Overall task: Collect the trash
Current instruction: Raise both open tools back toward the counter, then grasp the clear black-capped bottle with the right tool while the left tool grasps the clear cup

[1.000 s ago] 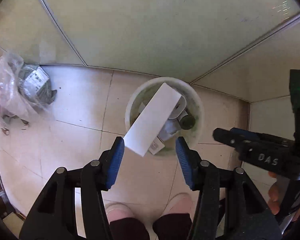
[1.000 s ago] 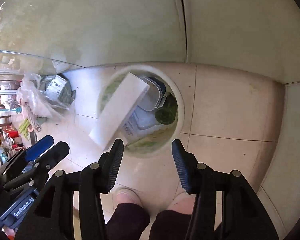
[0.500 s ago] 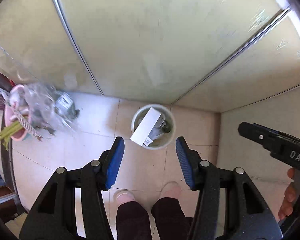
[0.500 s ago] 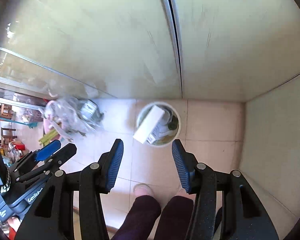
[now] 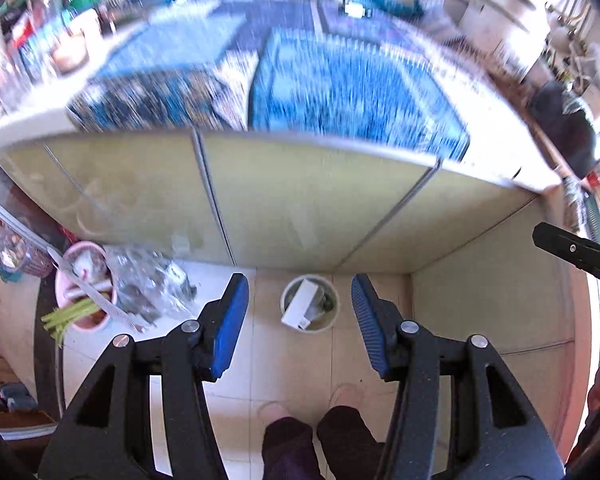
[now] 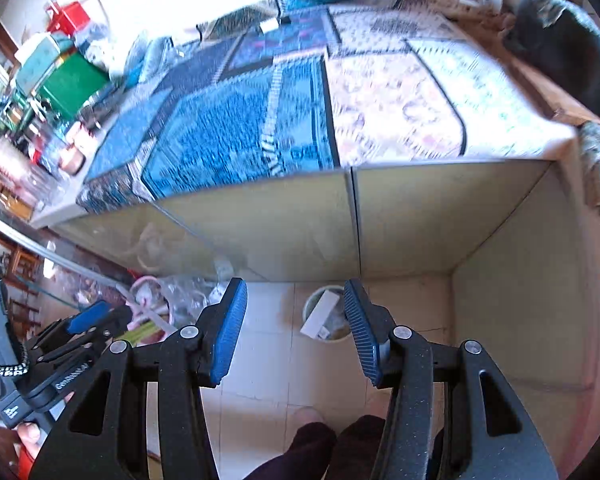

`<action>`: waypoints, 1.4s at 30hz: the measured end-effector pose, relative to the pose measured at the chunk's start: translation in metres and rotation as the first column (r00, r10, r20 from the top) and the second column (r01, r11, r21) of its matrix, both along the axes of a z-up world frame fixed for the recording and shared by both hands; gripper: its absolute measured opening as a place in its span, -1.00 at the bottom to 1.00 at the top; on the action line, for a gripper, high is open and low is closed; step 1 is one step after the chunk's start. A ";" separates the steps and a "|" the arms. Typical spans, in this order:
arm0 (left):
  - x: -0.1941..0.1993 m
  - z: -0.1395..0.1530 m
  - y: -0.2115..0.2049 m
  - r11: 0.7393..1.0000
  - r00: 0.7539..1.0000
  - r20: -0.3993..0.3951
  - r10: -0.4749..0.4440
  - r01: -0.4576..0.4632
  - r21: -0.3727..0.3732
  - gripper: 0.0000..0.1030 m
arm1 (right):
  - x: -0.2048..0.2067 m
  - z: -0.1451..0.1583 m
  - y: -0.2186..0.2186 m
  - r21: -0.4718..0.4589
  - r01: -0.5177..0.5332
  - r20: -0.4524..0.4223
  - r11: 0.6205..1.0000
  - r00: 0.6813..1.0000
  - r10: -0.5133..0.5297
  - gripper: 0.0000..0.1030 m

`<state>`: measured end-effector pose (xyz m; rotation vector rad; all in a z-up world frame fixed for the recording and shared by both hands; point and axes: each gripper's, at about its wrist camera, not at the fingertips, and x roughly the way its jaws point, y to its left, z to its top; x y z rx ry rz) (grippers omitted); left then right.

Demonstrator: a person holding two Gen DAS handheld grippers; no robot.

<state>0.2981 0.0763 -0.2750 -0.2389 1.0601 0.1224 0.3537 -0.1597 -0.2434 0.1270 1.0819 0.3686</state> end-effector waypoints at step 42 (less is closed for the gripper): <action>0.258 0.161 0.072 0.987 0.966 0.249 0.062 -0.096 0.126 0.09 | 0.220 0.122 0.023 -0.020 -0.034 0.198 0.999 0.980 0.037 -0.05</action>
